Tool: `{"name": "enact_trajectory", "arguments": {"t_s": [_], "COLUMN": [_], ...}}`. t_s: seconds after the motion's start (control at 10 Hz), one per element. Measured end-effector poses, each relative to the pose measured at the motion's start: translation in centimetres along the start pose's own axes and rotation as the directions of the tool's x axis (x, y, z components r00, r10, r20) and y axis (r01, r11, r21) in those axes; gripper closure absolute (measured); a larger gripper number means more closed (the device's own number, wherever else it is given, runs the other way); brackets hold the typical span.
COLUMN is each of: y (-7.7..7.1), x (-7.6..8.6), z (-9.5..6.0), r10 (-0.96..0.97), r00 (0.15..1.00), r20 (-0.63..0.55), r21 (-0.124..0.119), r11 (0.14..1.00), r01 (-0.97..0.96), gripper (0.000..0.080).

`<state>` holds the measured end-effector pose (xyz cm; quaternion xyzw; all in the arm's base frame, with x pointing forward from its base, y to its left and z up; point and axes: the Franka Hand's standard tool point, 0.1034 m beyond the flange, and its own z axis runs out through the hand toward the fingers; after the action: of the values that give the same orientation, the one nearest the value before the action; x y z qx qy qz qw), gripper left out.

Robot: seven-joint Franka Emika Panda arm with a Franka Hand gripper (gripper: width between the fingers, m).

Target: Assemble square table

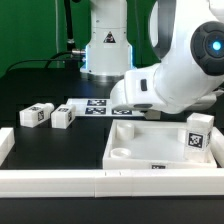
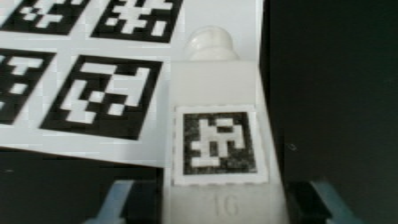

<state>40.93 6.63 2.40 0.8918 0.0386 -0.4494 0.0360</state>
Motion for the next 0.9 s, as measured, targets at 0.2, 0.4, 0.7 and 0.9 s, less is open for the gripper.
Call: {"name": "enact_trajectory", "arguments": {"t_s": [0.2,0.4,0.7,0.9], "y": [2.0,4.1,4.0,4.3], "x": [-2.3,-2.5,-1.1,-1.7], "z": [-3.8,-6.5,-6.8,-7.6], "r10": [-0.033,-0.108,-0.095,-0.065], "r00": [0.999,0.994,0.987,0.964], "r20": [0.014,-0.002,-0.127,-0.259], "r21": [0.016,0.005,-0.008,0.024], "r11": [0.999,0.994,0.995,0.997], "r01": [0.033,0.108,0.095,0.074], "gripper": [0.0514,0.0512,0.0512,0.0512]}}
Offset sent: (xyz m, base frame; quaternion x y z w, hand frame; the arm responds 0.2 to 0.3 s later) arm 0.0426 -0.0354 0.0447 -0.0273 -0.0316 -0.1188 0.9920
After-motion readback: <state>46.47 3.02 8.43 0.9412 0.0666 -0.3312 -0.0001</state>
